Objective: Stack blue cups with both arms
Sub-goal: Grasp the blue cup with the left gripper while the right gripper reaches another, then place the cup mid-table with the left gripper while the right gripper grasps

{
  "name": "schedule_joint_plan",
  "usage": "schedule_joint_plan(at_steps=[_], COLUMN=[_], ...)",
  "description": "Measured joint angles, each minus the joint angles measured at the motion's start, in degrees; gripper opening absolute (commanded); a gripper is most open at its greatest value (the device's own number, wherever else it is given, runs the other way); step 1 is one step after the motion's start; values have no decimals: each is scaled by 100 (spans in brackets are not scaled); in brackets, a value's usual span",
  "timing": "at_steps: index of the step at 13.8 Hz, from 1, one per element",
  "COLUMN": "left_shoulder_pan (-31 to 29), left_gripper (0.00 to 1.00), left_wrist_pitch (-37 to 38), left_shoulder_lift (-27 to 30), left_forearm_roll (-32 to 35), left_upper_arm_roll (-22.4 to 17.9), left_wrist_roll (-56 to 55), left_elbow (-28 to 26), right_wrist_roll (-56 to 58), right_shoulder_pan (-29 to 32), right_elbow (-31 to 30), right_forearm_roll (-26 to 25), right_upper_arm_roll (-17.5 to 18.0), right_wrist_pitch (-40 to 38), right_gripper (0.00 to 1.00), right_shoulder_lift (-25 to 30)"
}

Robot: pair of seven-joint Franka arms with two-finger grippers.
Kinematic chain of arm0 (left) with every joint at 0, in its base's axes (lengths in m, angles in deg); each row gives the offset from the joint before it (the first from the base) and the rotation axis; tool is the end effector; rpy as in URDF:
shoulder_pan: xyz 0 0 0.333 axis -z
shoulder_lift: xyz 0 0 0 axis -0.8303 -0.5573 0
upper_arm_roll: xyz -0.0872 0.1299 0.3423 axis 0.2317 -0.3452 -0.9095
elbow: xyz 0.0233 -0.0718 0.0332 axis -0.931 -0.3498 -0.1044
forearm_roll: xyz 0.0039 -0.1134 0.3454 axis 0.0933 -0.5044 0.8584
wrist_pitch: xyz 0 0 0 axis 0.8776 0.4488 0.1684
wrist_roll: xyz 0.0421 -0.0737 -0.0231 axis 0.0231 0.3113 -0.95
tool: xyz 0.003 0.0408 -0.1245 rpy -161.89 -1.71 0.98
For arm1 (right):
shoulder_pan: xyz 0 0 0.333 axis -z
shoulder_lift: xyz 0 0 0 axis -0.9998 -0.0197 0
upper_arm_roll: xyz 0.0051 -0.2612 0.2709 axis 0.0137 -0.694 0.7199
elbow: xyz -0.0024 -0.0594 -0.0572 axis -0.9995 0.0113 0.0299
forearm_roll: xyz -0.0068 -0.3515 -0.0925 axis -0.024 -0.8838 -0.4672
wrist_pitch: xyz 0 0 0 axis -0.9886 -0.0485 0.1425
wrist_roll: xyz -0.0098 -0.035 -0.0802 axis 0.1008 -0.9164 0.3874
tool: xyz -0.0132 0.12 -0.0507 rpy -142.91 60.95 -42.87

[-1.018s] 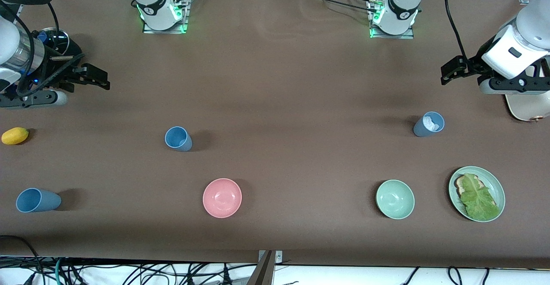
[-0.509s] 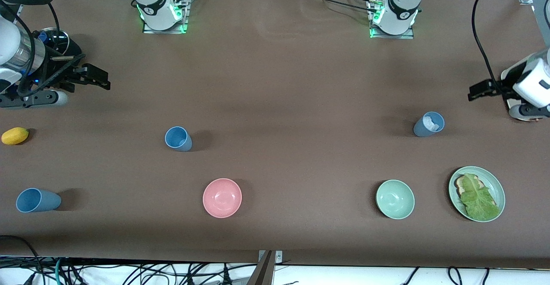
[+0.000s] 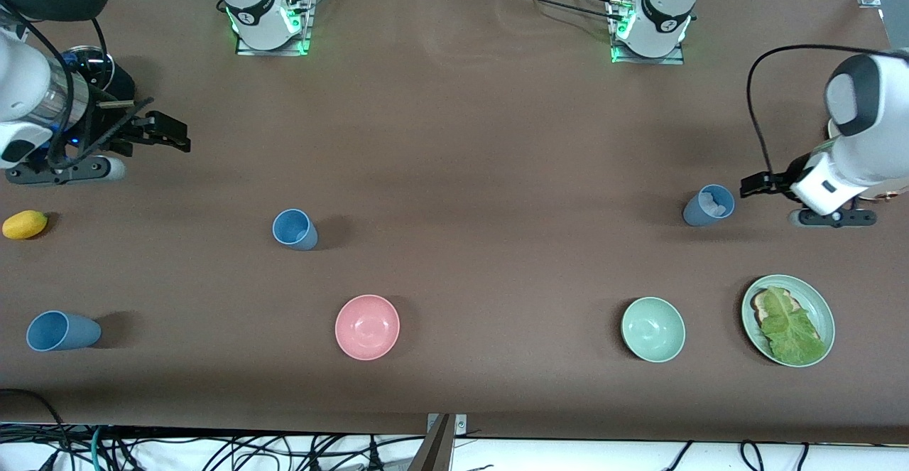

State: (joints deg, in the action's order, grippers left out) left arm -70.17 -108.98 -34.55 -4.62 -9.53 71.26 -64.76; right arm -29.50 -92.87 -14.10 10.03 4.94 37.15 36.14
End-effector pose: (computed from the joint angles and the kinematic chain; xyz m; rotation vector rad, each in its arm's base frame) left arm 0.5400 0.0905 0.3919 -3.1287 0.0274 0.1662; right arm 0.5596 0.0679 0.5996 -3.0895 -0.1155 0.2080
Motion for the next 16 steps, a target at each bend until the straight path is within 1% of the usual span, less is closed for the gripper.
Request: schedule_joint_plan(at_steps=[1,3,4,5,6,7,8,13,15,16], left_shoulder_pan=[-1,-5,-32,-77,-124,-159,-175,-162,-164,-164], left_gripper=[100,99,92,54,19,2,0,0,0,0], left_wrist_pitch=[-451,-995,-1167,-1294,-1384,-1435,-1454,-1470,-1414,-1216], left_shoulder_lift=[-83,-292,-406,-499,-580,-644,-687,-712,-703,-691], left_forearm_roll=[138,332,360,371,374,374,374,375,374,374], left_upper_arm_roll=[0,-2,-3,-4,-6,-7,-7,130,321,483], left_wrist_roll=[90,182,201,218,239,267,284,238,26,-165], left_elbow=[-270,-638,-742,-813,-862,-878,-877,-815,-718,-594], right_wrist_roll=[0,0,0,0,0,0,-1,-9,-9,-9], right_shoulder_pan=[-3,-16,-23,-31,-39,-51,-80,-262,-295,-307], right_elbow=[-86,-270,-367,-459,-545,-607,-647,-708,-729,-734], right_forearm_roll=[0,0,0,0,0,0,0,-1,-2,-3], right_upper_arm_roll=[5,15,22,26,26,27,28,29,29,29], right_wrist_pitch=[102,344,464,585,695,773,826,1316,1630,1821], right_gripper=[100,100,100,100,100,100,100,100,100,100], right_shoulder_lift=[-4,-9,-13,-19,-33,-64,-119,-673,-959,-1109])
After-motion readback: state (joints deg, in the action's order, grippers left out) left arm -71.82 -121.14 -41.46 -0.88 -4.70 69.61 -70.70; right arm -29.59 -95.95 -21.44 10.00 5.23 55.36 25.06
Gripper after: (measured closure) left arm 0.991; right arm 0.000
